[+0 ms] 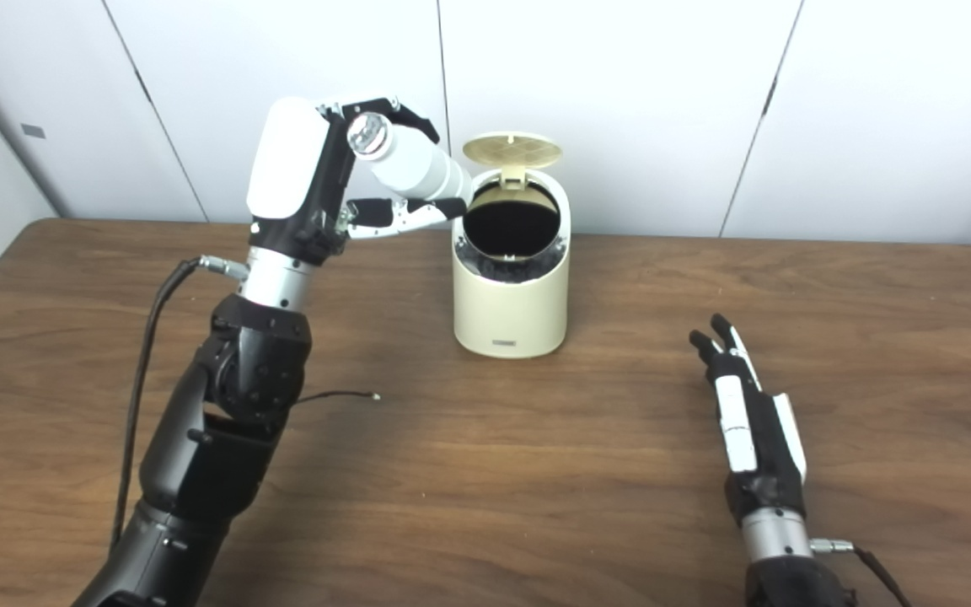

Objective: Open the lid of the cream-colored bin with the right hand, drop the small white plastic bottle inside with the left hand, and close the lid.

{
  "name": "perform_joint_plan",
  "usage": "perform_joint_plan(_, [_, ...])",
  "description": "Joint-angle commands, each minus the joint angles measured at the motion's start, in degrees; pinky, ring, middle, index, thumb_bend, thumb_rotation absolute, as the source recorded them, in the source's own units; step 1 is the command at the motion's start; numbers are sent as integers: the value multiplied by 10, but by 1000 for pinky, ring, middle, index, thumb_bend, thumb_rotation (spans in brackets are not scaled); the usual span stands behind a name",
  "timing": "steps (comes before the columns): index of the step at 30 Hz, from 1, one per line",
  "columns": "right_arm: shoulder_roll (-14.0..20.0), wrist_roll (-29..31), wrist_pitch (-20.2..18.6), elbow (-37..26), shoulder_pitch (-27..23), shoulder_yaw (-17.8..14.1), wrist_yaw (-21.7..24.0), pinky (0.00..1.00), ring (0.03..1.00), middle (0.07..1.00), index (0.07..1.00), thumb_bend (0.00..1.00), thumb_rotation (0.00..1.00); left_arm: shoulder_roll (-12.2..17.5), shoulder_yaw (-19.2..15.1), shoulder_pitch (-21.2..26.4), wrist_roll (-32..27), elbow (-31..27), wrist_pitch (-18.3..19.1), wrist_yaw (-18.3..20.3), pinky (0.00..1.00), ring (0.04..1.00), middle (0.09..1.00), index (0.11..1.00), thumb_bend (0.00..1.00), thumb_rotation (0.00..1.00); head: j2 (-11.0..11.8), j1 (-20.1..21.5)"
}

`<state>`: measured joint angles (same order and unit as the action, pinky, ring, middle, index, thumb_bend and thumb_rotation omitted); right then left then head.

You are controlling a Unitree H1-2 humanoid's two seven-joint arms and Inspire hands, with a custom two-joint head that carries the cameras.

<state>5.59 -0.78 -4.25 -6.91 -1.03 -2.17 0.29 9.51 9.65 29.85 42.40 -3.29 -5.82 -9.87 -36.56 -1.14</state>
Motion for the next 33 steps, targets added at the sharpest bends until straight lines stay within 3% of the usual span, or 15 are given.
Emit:
perform_joint_plan(1, [-5,0,9,-4,-11,7,5,953,944,901,959,647,1000,0,0,31,7,3,-23,-26,373,416,502,484,477,0,0,1])
perform_joint_plan(17, [-10,-22,-16,-17,-11,21,1,966,946,914,967,581,993,-9,17,49,9,110,-74,-69,338,404,497,504,474,0,5,15])
perform_joint_plan(23, [-10,-40,-18,-16,-10,29,-3,898,926,907,969,563,976,-9,22,56,13,126,-72,-72,344,404,508,506,474,0,5,17])
perform_joint_plan(33, [-10,-59,-27,-21,-10,39,-5,888,921,900,971,594,999,-14,29,68,20,139,-66,-76,347,407,521,510,473,0,5,20])
